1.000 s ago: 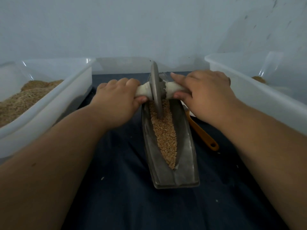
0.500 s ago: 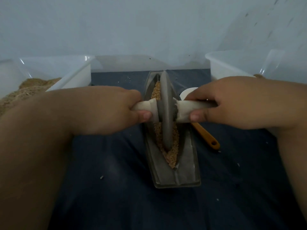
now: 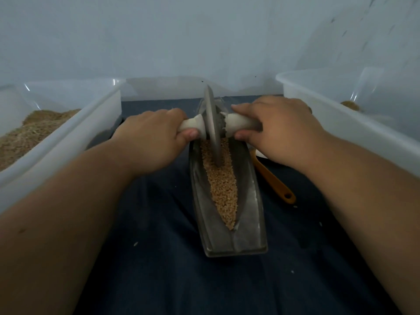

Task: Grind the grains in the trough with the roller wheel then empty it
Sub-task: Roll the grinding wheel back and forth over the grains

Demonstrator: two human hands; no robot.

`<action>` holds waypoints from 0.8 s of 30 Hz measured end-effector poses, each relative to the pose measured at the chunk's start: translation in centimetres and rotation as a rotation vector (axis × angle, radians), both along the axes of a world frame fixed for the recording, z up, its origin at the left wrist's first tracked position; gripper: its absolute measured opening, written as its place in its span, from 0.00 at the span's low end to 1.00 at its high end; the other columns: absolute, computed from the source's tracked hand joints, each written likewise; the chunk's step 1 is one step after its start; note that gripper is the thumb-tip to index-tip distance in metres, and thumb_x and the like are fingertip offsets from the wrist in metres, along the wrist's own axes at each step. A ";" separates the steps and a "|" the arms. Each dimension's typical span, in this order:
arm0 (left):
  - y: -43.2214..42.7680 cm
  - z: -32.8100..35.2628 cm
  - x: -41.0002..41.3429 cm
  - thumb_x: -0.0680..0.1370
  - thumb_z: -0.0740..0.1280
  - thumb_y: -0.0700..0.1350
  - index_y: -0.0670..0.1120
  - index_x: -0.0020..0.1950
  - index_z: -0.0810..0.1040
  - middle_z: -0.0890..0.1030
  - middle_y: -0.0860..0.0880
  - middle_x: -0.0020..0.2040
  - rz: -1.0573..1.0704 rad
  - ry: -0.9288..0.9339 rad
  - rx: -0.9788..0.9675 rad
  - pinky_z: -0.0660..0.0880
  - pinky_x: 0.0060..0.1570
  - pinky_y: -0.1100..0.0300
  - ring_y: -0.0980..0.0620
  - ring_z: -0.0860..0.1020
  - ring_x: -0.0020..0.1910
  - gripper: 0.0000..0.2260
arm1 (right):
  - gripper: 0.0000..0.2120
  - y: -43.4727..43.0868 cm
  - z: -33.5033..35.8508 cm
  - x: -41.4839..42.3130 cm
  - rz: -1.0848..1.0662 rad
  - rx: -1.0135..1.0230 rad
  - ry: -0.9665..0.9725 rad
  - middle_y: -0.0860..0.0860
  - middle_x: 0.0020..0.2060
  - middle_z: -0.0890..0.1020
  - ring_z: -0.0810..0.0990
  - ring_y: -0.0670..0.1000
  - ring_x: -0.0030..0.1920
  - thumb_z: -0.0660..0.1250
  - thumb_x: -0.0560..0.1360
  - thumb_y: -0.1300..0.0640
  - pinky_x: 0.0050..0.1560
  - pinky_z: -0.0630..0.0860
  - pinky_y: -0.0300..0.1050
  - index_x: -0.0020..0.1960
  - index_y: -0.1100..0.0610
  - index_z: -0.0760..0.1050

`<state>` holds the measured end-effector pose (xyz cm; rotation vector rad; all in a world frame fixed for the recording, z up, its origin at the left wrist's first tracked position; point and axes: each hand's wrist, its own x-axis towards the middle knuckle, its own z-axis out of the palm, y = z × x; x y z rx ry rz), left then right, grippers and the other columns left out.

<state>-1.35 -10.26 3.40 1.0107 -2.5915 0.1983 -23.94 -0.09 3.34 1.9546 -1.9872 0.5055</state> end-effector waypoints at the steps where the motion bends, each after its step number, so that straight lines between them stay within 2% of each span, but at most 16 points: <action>1: 0.3 0.3 0.1 0.76 0.49 0.67 0.54 0.51 0.70 0.73 0.54 0.41 -0.001 -0.031 0.011 0.73 0.42 0.50 0.49 0.74 0.40 0.20 | 0.27 0.4 0.4 0.1 0.003 0.043 -0.023 0.46 0.57 0.78 0.74 0.52 0.59 0.64 0.74 0.36 0.55 0.69 0.51 0.71 0.39 0.68; 4: 1.6 1.8 0.9 0.69 0.45 0.72 0.54 0.47 0.68 0.75 0.54 0.40 -0.010 -0.174 0.162 0.73 0.43 0.51 0.54 0.74 0.38 0.25 | 0.26 1.9 1.9 0.1 0.053 0.199 -0.066 0.41 0.55 0.78 0.74 0.44 0.50 0.61 0.72 0.33 0.44 0.67 0.43 0.69 0.35 0.68; 6: 2.9 2.9 1.5 0.63 0.44 0.73 0.54 0.44 0.68 0.75 0.53 0.38 -0.031 -0.241 0.273 0.71 0.41 0.53 0.56 0.74 0.38 0.28 | 0.27 3.3 3.1 -0.1 0.117 0.315 -0.075 0.35 0.50 0.79 0.74 0.38 0.44 0.56 0.68 0.28 0.40 0.66 0.37 0.66 0.31 0.68; 8: 4.0 3.8 2.1 0.61 0.44 0.74 0.55 0.42 0.69 0.75 0.53 0.37 -0.052 -0.275 0.307 0.69 0.39 0.56 0.58 0.74 0.37 0.29 | 0.28 4.5 4.2 0.0 0.156 0.388 -0.101 0.33 0.44 0.79 0.74 0.33 0.45 0.53 0.63 0.24 0.37 0.65 0.36 0.62 0.28 0.68; 10: 4.7 4.2 2.3 0.60 0.44 0.74 0.55 0.42 0.70 0.75 0.53 0.36 -0.062 -0.290 0.305 0.70 0.40 0.55 0.58 0.74 0.36 0.30 | 0.31 5.2 4.6 0.2 0.194 0.414 -0.113 0.29 0.45 0.76 0.72 0.29 0.46 0.51 0.60 0.21 0.34 0.65 0.37 0.59 0.29 0.69; 12: 4.7 4.2 2.2 0.61 0.43 0.76 0.55 0.41 0.69 0.75 0.53 0.36 -0.059 -0.283 0.298 0.70 0.41 0.54 0.58 0.74 0.36 0.30 | 0.30 5.1 4.4 0.4 0.193 0.417 -0.110 0.29 0.45 0.76 0.71 0.29 0.47 0.51 0.60 0.22 0.34 0.63 0.36 0.58 0.30 0.71; 14: 4.0 3.6 1.7 0.64 0.41 0.77 0.55 0.42 0.68 0.75 0.53 0.36 -0.055 -0.242 0.272 0.70 0.39 0.54 0.57 0.74 0.36 0.31 | 0.28 4.3 3.7 0.2 0.179 0.400 -0.135 0.33 0.44 0.79 0.74 0.32 0.47 0.55 0.64 0.26 0.37 0.64 0.34 0.61 0.30 0.71; 16: 2.9 2.5 1.0 0.69 0.43 0.74 0.54 0.44 0.68 0.74 0.54 0.38 -0.042 -0.193 0.164 0.71 0.40 0.52 0.55 0.74 0.37 0.27 | 0.28 3.1 2.5 -0.3 0.172 0.342 -0.182 0.37 0.52 0.80 0.76 0.39 0.46 0.58 0.67 0.30 0.43 0.69 0.38 0.65 0.33 0.71; 19: 1.5 0.7 -0.3 0.74 0.48 0.66 0.52 0.54 0.71 0.77 0.51 0.48 0.033 -0.123 -0.112 0.70 0.47 0.49 0.45 0.76 0.48 0.23 | 0.25 1.0 0.5 -1.2 0.096 0.160 -0.147 0.46 0.59 0.79 0.76 0.49 0.57 0.59 0.75 0.35 0.48 0.67 0.45 0.71 0.35 0.66; 21: 0.9 0.0 -0.8 0.76 0.50 0.64 0.50 0.62 0.71 0.76 0.46 0.55 0.087 -0.088 -0.169 0.68 0.52 0.46 0.40 0.75 0.53 0.24 | 0.25 0.0 -0.4 -1.3 0.064 0.037 -0.059 0.48 0.58 0.79 0.76 0.52 0.59 0.57 0.76 0.36 0.50 0.68 0.47 0.73 0.38 0.64; 24: 0.3 -0.6 -0.7 0.76 0.51 0.64 0.48 0.64 0.69 0.75 0.45 0.56 0.104 -0.056 -0.136 0.68 0.54 0.45 0.40 0.74 0.54 0.26 | 0.25 -0.4 -0.5 -1.0 0.068 -0.051 0.003 0.47 0.54 0.81 0.77 0.54 0.57 0.57 0.77 0.35 0.52 0.70 0.51 0.72 0.41 0.67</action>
